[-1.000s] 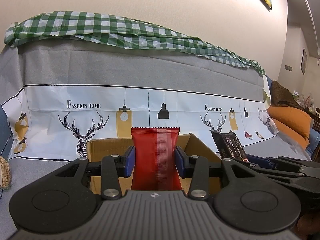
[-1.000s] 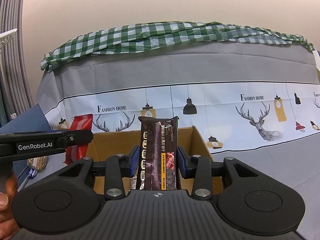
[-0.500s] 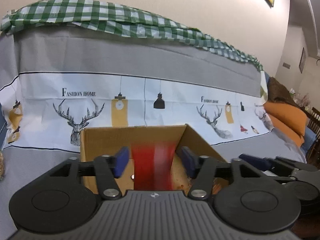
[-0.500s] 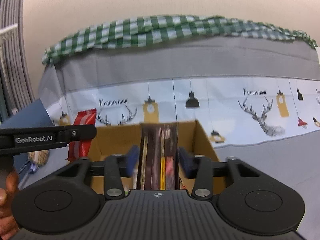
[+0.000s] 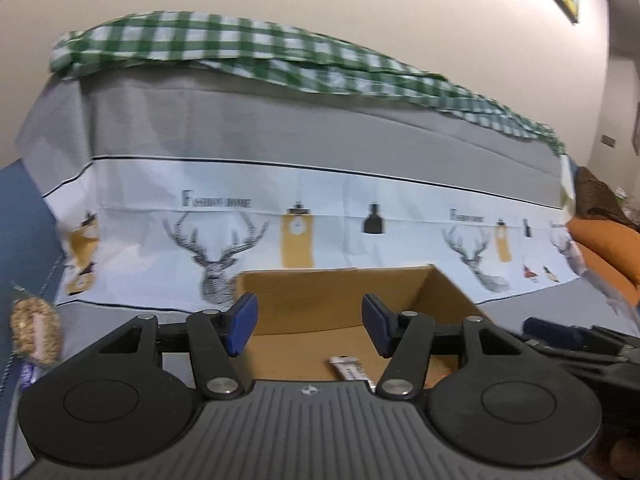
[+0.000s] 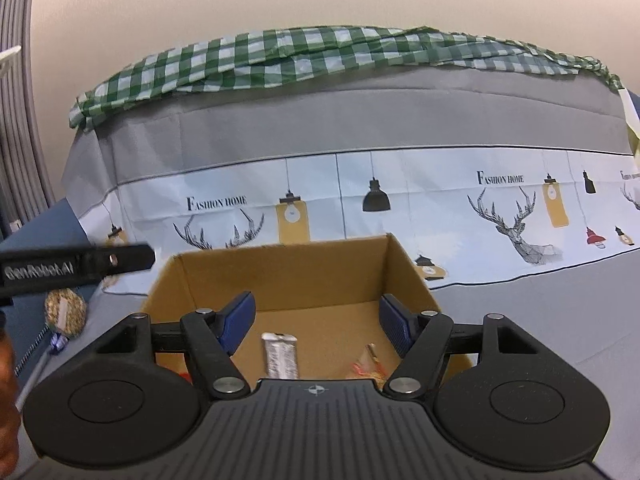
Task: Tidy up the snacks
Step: 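Move both tools back to the remaining snacks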
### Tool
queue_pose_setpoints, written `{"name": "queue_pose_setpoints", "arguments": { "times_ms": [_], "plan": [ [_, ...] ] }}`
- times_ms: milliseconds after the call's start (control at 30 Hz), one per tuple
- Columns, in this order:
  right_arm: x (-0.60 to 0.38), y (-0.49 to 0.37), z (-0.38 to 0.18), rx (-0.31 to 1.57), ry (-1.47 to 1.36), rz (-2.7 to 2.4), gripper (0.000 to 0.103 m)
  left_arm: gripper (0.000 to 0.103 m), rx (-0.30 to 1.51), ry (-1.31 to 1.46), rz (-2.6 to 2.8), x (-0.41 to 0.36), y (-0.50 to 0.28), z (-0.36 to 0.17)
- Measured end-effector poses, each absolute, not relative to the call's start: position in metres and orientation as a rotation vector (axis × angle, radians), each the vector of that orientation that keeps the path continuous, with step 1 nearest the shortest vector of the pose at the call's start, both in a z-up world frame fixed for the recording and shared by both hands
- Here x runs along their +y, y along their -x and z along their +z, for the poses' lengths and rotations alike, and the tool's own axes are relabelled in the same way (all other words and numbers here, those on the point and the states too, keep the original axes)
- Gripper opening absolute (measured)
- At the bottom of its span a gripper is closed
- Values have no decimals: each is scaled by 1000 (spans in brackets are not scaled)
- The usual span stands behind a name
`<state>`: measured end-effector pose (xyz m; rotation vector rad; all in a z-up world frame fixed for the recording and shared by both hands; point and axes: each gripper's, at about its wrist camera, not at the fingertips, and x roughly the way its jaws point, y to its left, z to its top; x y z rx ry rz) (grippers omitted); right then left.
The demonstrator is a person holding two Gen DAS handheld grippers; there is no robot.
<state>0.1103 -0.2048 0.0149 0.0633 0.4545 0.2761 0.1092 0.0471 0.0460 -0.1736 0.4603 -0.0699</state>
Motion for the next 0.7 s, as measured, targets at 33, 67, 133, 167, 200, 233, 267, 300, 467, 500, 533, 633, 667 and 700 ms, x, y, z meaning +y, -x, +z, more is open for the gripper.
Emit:
{"name": "queue_pose_setpoints", "arguments": {
  "times_ms": [33,67,133,167,200,233,267,300,467,500,533,633,667,700],
  "plan": [
    [-202,-109,16,445,-78,281,70,63,462,175,-57,52,-109,46],
    [-199,-108,18,435,-92,286,70,63,461,178,-43,58,-108,47],
    [-194,-104,21,411,-123,296,70,63,454,185,-7,72,-106,47],
    [-190,-102,22,399,-136,303,70,63,451,185,10,78,-105,47],
    [-186,-100,24,386,-144,308,70,63,450,183,34,85,-104,46],
    [-181,-98,26,371,-142,308,70,63,456,181,66,93,-104,45],
    [-176,-95,28,350,-129,303,70,63,466,183,100,101,-104,43],
    [-169,-93,30,331,-111,293,70,63,476,185,129,108,-106,41],
    [-130,-99,42,369,-173,342,35,63,543,201,298,155,-111,27],
    [-121,-102,46,383,-207,382,27,63,552,206,328,164,-111,24],
    [-111,-105,49,397,-243,420,15,63,559,211,353,173,-111,22],
    [-74,-115,58,421,-305,510,15,63,582,204,444,199,-110,16],
    [-62,-118,58,424,-308,530,16,64,592,191,471,207,-111,13],
    [-50,-123,57,431,-311,546,16,65,606,174,493,213,-112,10]
  ]
}}
